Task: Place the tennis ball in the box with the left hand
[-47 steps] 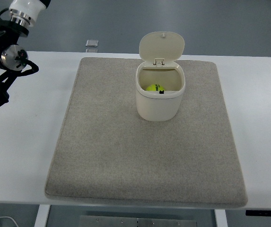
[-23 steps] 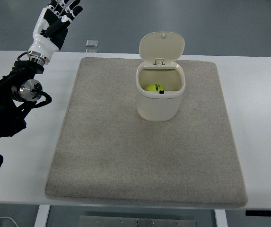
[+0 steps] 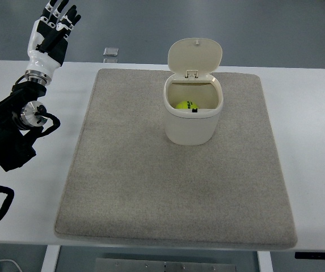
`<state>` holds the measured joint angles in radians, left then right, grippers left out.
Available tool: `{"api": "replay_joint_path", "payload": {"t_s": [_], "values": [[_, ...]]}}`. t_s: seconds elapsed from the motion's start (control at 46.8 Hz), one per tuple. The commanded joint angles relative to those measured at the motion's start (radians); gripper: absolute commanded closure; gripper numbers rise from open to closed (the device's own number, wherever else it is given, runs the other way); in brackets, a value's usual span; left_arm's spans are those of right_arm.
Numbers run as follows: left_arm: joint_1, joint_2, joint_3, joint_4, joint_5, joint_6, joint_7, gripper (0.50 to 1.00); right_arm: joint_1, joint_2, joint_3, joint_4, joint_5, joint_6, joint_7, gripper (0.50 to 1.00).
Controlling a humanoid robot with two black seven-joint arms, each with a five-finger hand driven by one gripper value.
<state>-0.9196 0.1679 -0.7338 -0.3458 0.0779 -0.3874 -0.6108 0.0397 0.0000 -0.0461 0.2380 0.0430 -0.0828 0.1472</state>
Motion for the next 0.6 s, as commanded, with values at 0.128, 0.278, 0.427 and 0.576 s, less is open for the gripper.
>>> {"api": "replay_joint_path", "payload": {"t_s": [0.128, 0.278, 0.427, 0.576], "values": [[0.011, -0.090, 0.011, 0.014, 0.002, 0.015, 0.000, 0.621, 0.000, 0.000, 0.000, 0.000, 0.000, 0.000, 0.000, 0.562], [0.010, -0.096, 0.010, 0.025, 0.000, 0.015, 0.000, 0.619, 0.000, 0.000, 0.000, 0.000, 0.000, 0.000, 0.000, 0.562], [0.008, -0.087, 0.011, 0.025, 0.002, 0.013, 0.000, 0.559, 0.000, 0.000, 0.000, 0.000, 0.000, 0.000, 0.000, 0.562], [0.011, -0.082, 0.011, 0.028, 0.002, 0.013, 0.000, 0.549, 0.000, 0.000, 0.000, 0.000, 0.000, 0.000, 0.000, 0.562]]}}
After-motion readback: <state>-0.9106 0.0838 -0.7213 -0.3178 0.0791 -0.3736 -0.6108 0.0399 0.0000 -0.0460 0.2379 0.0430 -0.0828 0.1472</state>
